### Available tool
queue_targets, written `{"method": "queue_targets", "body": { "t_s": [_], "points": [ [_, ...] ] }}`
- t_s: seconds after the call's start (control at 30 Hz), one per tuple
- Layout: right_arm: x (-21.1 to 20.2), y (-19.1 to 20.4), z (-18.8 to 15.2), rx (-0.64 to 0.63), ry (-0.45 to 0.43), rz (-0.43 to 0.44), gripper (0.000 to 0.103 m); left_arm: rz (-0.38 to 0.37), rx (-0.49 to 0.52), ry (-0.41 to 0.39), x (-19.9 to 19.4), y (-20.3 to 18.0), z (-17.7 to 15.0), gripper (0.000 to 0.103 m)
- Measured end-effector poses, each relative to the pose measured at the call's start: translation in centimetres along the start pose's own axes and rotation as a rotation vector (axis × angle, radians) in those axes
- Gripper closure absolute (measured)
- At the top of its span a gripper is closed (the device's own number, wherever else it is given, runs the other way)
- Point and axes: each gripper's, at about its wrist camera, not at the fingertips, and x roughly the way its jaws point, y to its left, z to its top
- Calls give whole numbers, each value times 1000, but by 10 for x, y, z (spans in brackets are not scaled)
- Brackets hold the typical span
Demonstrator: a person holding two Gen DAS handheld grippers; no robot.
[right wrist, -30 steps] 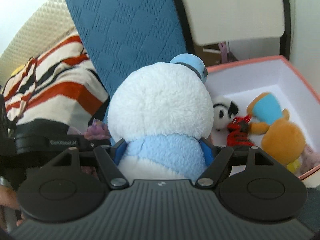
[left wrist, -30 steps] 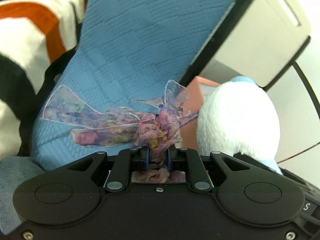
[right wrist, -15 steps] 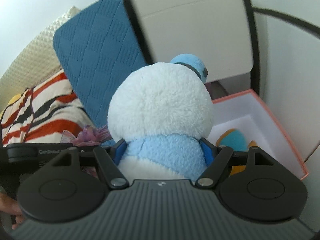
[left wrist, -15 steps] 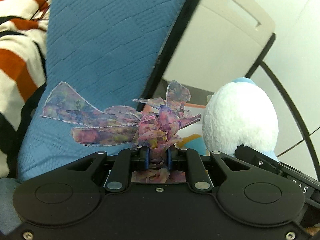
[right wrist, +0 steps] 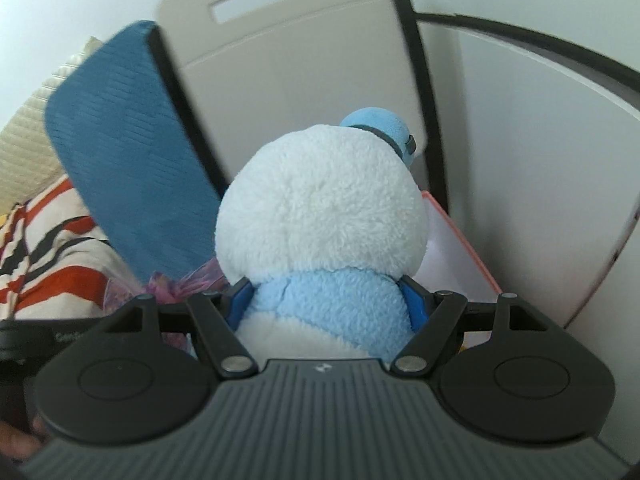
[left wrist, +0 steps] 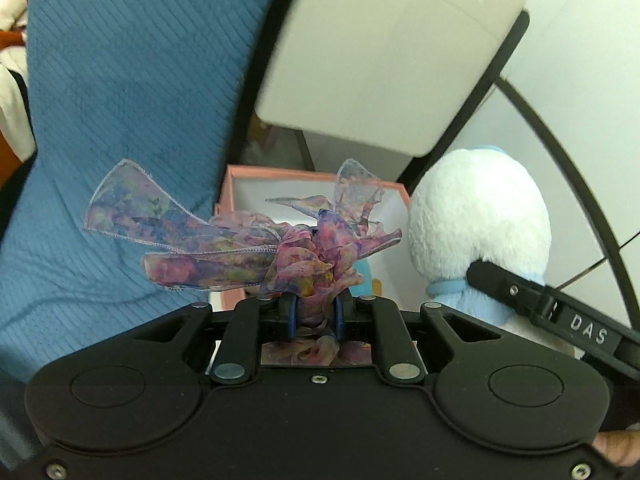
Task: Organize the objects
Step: 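Carry the scrunchie with the left tool while the right tool carries the snowman over the box, then open the left tool in the box while the right tool releases the snowman inside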
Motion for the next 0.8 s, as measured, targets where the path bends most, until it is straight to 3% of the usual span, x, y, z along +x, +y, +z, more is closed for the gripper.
{"method": "queue_targets", "body": {
  "t_s": [0.47,0.73,0.8],
  "points": [
    [71,-60,-20,26,127,-61,27,47,2,148,87,-7,-27,88],
    [88,-68,-21,44,147,-68,26,63,0,178,102,-4,-27,87],
    [88,-69,-21,50,146,-65,25,64,4,177,102,-5,-27,83]
  ]
}}
